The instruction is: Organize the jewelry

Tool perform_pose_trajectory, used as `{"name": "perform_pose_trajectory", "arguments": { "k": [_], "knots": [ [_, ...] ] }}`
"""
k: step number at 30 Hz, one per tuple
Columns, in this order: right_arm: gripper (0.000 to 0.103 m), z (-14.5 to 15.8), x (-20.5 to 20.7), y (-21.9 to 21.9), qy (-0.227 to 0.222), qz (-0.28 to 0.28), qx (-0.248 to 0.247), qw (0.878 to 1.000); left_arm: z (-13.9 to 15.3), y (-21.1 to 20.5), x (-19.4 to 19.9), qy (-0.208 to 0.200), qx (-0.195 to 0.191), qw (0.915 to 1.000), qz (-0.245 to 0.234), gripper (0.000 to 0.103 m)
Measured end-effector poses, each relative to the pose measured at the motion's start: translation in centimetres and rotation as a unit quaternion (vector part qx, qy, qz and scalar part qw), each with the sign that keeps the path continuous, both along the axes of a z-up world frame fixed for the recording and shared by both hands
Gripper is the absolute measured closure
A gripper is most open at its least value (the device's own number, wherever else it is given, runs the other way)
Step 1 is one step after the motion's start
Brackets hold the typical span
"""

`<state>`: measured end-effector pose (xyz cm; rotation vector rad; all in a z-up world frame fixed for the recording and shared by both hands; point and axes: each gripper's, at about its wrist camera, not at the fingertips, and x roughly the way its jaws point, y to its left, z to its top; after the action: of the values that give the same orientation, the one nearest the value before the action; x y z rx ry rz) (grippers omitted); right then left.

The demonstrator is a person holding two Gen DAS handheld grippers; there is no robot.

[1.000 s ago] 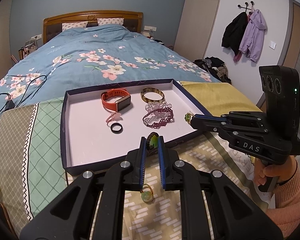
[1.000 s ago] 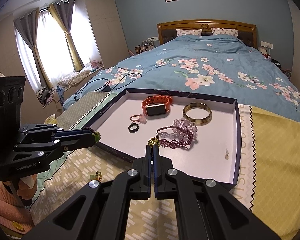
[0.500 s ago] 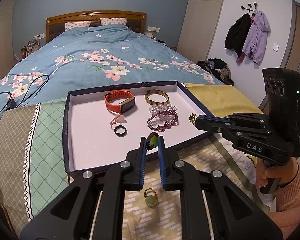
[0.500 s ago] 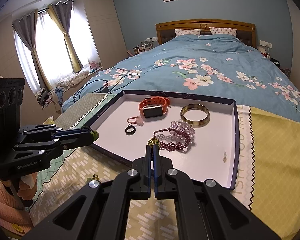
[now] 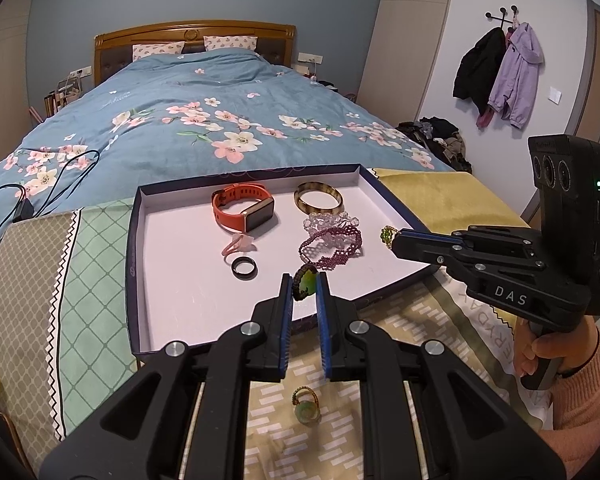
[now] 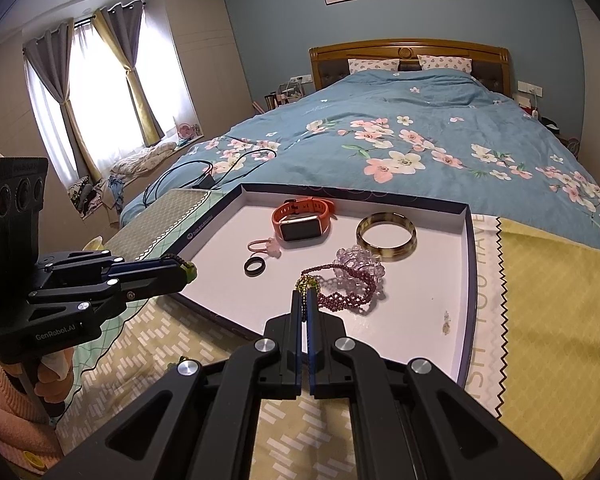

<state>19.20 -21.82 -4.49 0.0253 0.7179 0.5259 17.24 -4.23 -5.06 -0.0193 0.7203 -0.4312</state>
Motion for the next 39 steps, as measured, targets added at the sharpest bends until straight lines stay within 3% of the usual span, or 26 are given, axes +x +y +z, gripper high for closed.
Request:
{"name": "perform_pose_trajectory", "arguments": {
  "k": [39],
  "knots": [
    [0.102, -0.5, 1.9, -0.3, 0.008, -0.007, -0.005, 1.000, -0.7, -0.1, 3.0, 0.007, 0.006, 0.9997, 0.025, 0.091]
  ]
}}
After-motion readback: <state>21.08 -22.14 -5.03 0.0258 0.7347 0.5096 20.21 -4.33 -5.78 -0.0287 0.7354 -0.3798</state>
